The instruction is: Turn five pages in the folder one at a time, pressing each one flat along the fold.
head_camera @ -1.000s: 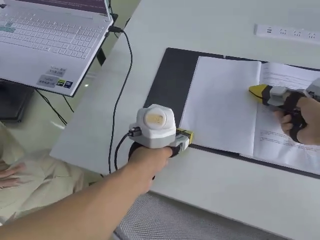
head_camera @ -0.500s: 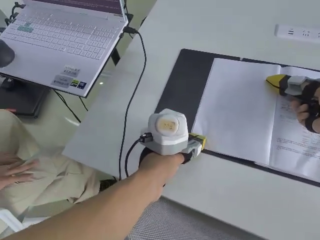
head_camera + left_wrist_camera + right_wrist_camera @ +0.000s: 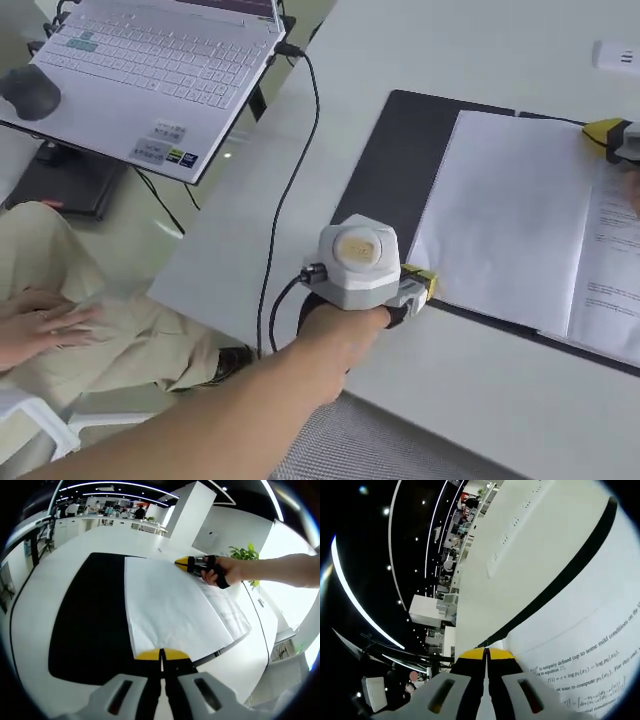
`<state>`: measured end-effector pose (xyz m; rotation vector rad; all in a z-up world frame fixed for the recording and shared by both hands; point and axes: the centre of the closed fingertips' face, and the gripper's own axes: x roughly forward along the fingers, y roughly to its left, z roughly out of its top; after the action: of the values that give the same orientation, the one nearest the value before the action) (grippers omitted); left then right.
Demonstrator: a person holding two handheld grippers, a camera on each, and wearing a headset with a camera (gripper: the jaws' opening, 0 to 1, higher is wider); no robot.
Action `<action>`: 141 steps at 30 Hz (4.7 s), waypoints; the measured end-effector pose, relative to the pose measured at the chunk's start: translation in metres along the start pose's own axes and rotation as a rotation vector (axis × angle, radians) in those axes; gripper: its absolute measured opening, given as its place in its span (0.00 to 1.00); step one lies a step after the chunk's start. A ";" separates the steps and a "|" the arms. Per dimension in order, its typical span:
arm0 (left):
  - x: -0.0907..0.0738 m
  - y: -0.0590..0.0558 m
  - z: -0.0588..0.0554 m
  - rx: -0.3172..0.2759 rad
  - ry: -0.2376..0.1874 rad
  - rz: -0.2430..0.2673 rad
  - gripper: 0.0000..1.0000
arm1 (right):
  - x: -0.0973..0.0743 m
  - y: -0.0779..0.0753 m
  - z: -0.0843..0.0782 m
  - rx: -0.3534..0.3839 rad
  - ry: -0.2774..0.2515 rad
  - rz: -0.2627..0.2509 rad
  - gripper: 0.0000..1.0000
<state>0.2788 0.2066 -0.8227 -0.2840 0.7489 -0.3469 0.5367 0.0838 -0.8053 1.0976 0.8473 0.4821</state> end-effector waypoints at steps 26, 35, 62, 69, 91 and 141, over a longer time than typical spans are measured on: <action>-0.007 -0.007 0.001 0.018 0.011 -0.002 0.00 | -0.040 -0.001 -0.057 -0.014 0.152 0.053 0.00; -0.007 -0.007 0.001 0.033 0.012 0.002 0.00 | -0.062 -0.009 -0.080 -0.018 0.207 0.062 0.00; -0.007 -0.006 0.000 0.069 0.008 0.021 0.00 | -0.132 -0.013 -0.178 -0.028 0.307 0.060 0.00; -0.006 -0.006 0.000 0.078 0.008 0.022 0.00 | -0.143 -0.016 -0.192 -0.018 0.316 0.058 0.00; -0.007 -0.006 0.000 0.084 0.014 0.021 0.00 | -0.192 -0.003 -0.261 -0.001 0.382 0.077 0.00; -0.193 -0.062 0.023 0.286 0.101 -0.023 0.56 | -0.388 0.060 -0.198 -0.801 0.091 -0.267 0.76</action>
<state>0.1513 0.2310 -0.6656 -0.0054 0.7843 -0.4871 0.1483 -0.0552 -0.6524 0.2246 0.7591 0.5760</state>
